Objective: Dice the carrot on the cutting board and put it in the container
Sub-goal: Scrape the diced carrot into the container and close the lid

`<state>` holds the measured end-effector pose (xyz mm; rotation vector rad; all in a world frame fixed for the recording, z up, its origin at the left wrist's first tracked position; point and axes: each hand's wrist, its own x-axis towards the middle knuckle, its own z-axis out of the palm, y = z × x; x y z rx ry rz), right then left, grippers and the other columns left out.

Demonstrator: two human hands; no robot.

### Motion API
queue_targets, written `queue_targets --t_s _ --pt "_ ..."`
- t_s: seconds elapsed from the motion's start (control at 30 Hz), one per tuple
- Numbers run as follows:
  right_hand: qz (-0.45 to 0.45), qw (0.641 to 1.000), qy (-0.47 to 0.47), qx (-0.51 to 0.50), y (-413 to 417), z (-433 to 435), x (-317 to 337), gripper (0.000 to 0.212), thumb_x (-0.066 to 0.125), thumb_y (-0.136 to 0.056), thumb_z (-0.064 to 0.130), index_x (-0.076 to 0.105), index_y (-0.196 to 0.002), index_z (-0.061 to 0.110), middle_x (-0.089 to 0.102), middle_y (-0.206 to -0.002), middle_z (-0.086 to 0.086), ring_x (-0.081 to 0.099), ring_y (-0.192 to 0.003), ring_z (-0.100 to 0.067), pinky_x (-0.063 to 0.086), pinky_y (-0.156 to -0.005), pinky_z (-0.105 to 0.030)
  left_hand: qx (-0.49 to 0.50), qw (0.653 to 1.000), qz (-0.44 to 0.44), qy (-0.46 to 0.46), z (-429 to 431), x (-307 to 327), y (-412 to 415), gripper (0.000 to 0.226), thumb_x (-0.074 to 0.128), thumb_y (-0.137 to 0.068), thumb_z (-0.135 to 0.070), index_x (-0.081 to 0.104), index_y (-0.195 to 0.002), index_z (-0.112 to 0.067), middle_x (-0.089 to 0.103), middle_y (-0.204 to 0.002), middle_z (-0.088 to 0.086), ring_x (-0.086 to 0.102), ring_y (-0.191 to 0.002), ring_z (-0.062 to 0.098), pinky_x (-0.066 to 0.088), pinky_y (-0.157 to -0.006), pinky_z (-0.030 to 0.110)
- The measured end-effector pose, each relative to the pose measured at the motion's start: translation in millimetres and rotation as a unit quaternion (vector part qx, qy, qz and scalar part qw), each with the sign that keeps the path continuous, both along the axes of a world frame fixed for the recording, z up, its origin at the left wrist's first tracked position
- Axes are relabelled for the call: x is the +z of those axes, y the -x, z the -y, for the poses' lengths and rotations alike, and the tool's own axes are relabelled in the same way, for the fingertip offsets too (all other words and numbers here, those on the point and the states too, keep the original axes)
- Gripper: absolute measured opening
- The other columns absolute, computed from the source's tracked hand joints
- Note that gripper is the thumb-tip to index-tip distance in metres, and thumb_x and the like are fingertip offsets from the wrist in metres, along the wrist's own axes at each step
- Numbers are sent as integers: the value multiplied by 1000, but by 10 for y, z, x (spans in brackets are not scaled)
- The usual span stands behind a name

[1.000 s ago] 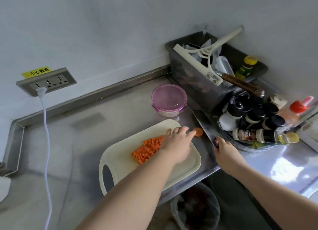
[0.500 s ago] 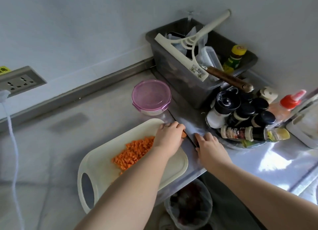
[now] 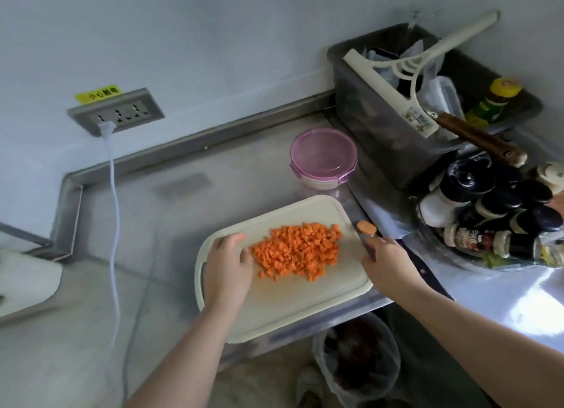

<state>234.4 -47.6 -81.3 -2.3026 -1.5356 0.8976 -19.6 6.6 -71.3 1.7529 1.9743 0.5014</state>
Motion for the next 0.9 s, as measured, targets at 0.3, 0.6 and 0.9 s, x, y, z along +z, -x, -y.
queue_targets --t_s 0.3,0.6,0.9 --pt "-27 999 34 -17 238 -14 -100 14 50 -88 8 57 -76 7 54 -73 -7 48 -75 -24 28 -51 -25 16 995 -45 88 322 -150 347 43 51 -93 -15 48 -135 -19 49 -134 5 38 -129 26 26 -108 31" --pt "-251 945 -38 -205 296 -931 323 23 55 -93 21 54 -71 13 55 -82 -12 52 -71 -24 52 -74 -41 -14 992 -28 123 283 -107 470 45 48 -96 -15 43 -140 -20 38 -145 4 26 -138 25 21 -109 28" --pt "-481 777 -3 -405 319 -1490 250 18 65 -90 26 53 -93 12 48 -77 -2 52 -70 -13 54 -86 -35 -41 989 -24 138 150 -125 603 40 51 -94 -16 51 -133 -19 43 -138 5 39 -129 21 29 -108 27"
